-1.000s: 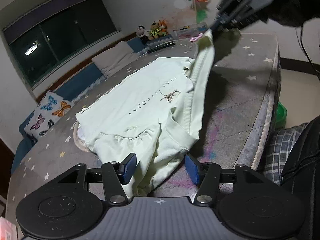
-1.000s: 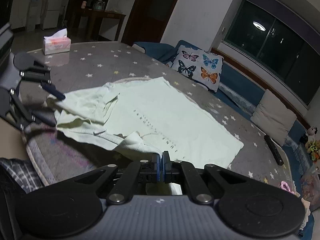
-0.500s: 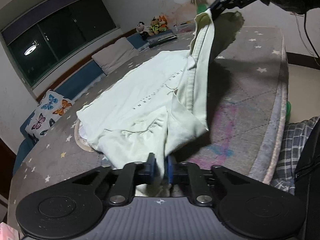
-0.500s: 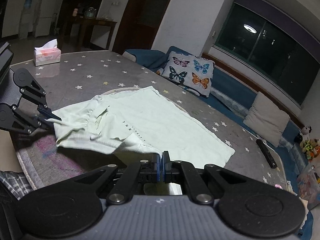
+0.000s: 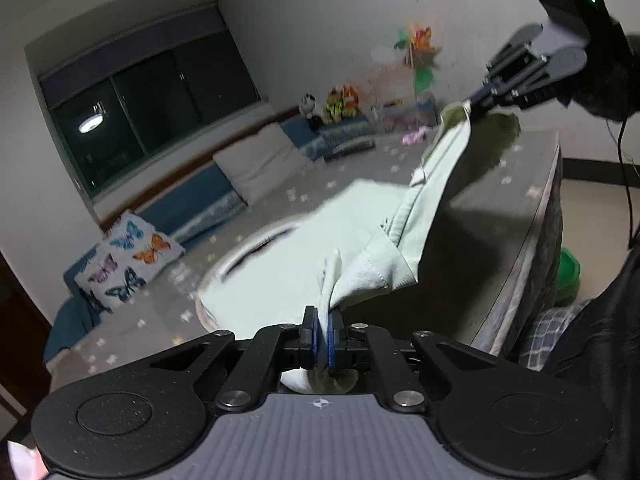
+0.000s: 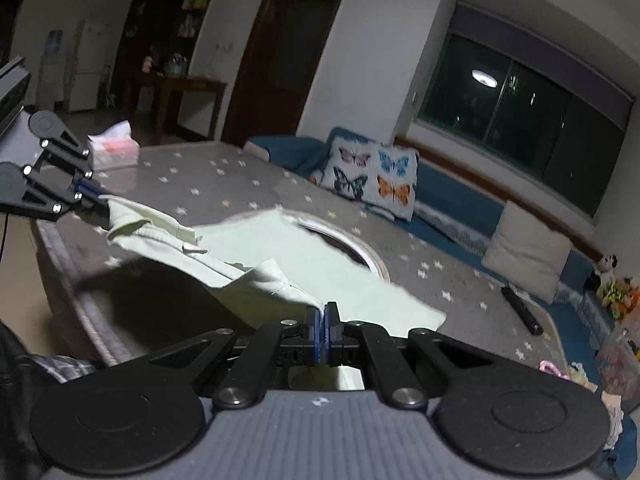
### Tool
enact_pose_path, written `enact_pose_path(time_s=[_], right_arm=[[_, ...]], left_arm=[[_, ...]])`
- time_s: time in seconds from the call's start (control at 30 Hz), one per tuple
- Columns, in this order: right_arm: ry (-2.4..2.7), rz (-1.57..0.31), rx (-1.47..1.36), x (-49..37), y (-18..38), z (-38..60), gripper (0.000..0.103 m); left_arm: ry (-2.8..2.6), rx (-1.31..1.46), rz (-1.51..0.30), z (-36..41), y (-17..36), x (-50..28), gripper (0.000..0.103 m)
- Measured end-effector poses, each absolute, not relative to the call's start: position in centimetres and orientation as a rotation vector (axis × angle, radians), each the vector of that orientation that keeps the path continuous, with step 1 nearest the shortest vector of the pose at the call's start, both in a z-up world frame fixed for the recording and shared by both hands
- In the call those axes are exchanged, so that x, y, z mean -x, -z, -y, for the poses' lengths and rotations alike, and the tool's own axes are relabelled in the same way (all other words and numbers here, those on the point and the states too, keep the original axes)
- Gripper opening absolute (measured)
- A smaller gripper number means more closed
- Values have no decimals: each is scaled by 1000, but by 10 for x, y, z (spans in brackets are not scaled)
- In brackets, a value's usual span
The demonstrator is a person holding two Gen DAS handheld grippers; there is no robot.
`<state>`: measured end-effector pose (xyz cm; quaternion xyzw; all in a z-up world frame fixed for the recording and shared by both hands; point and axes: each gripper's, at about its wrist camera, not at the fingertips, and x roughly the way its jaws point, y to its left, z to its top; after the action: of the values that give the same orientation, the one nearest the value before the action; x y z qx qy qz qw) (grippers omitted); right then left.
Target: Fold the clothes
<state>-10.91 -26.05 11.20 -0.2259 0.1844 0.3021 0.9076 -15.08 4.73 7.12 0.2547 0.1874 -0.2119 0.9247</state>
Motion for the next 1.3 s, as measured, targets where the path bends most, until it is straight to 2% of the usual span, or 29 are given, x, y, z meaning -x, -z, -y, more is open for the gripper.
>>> enact_pose_path(time_s=[0.2, 0.53, 0.8, 0.93, 1.03, 1.13, 1.17, 1.2, 1.23, 1.3], right_arm=[[-626, -344, 486, 98, -128, 260, 2], [-624, -436, 503, -8, -130, 244, 2], [-614, -611, 452, -121, -90, 229, 2], [-596, -705, 401, -169, -55, 222, 2], [-569, -741, 352, -191, -32, 223, 5], [-534, -738, 298, -206, -18, 226, 8], [-526, -735, 283, -208, -15, 227, 17], [-509, -728, 258, -211, -13, 229, 20], [-493, -728, 240, -215, -11, 230, 21], [-480, -725, 217, -218, -9, 233, 29]], left_arm=[[434, -518, -359, -52, -94, 116, 5], [458, -510, -441, -60, -102, -7, 5], [475, -457, -590, -69, -74, -121, 5], [439, -394, -630, -75, -57, -149, 7], [412, -346, -660, -80, -44, -169, 12], [385, -298, -688, -84, -31, -190, 22], [376, -282, -698, -86, -27, -197, 33], [367, -266, -707, -87, -23, -204, 40], [358, -252, -713, -89, -20, -208, 43], [342, -229, -705, -93, -23, -208, 48]])
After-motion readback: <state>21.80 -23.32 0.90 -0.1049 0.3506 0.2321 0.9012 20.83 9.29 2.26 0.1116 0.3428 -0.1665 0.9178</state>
